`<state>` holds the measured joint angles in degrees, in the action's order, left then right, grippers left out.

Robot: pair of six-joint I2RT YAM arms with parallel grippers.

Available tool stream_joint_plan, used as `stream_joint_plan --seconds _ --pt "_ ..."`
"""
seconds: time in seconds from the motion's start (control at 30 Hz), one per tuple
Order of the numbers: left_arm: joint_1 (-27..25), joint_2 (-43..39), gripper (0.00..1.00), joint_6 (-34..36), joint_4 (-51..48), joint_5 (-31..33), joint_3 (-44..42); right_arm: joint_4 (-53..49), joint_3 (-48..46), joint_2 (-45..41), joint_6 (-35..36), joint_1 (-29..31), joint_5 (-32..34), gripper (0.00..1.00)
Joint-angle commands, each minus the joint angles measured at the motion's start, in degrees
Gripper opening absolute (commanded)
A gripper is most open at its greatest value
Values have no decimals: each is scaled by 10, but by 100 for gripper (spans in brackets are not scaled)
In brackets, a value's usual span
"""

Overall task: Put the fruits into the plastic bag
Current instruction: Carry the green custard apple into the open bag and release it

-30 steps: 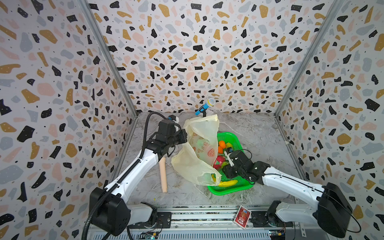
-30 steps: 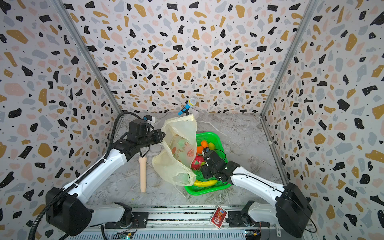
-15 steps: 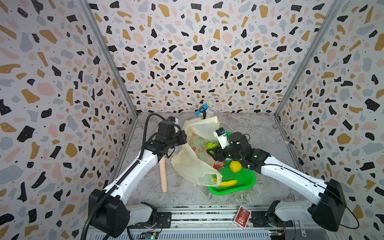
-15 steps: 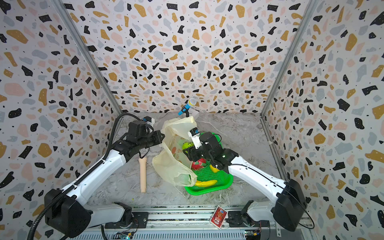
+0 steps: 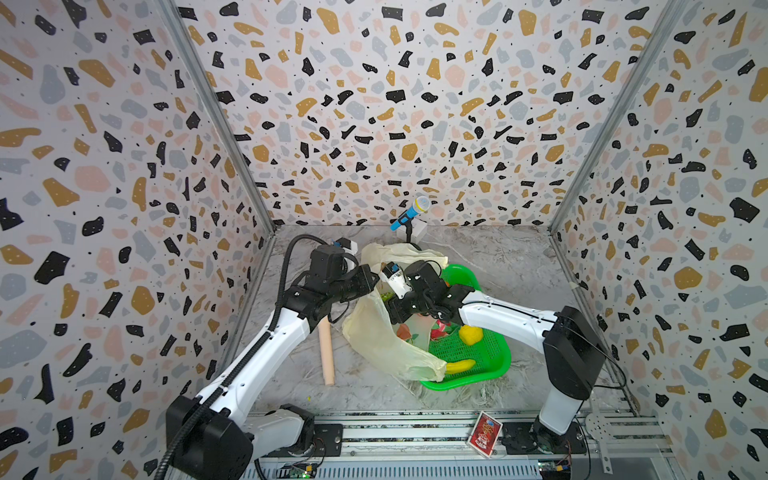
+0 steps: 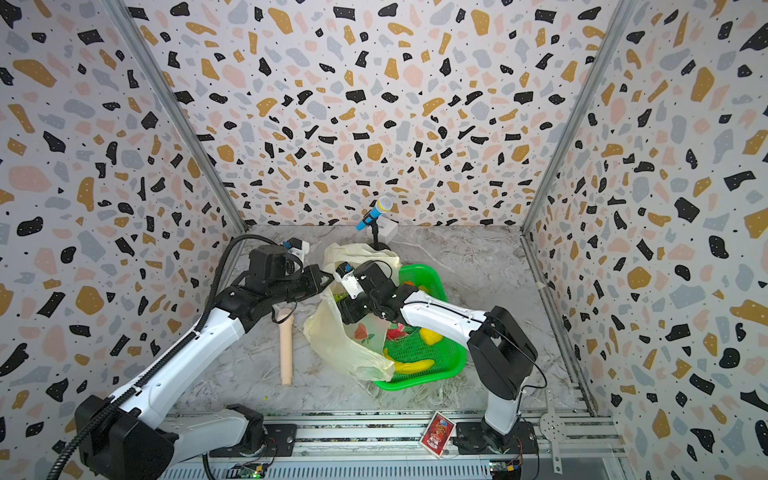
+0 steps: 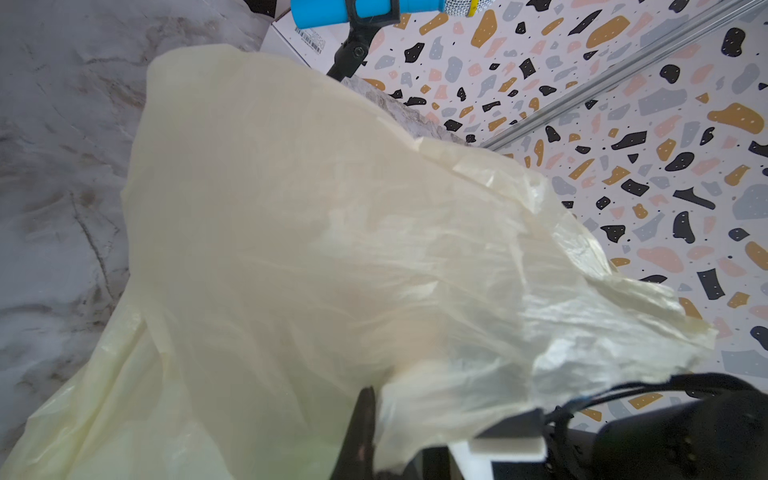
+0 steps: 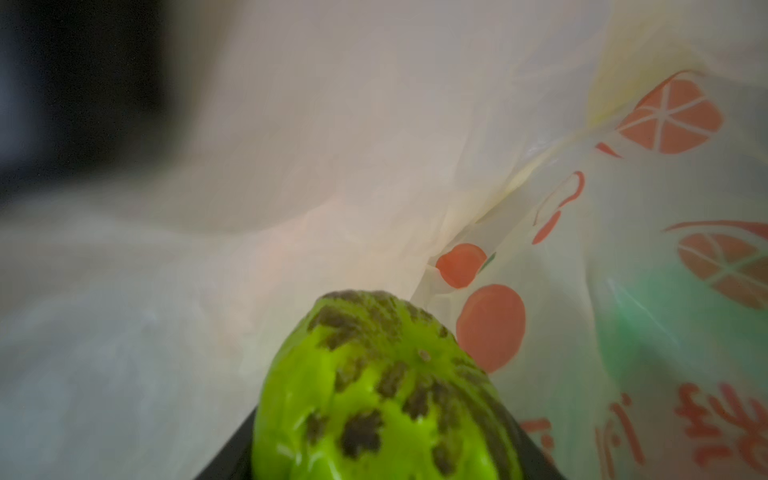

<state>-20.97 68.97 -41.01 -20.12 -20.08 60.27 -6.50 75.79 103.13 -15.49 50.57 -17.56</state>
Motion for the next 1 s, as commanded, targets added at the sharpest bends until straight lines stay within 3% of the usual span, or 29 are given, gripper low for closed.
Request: stream_joint_plan --seconds 0.0,0.27,0.4,0.53,0.97 --pt "2 -3 0 -5 8 -23 -4 -24 27 25 -7 17 -15 59" --pt "3 1 0 5 2 -3 -1 -78 53 71 -11 31 13 70" --pt "6 -1 0 10 -3 5 1 -89 58 62 -9 31 45 83" --pt "17 -2 0 10 -3 2 2 -87 52 33 1 31 66 88" --pt "47 13 0 -14 17 -38 -5 -68 -53 -153 57 15 94 88"
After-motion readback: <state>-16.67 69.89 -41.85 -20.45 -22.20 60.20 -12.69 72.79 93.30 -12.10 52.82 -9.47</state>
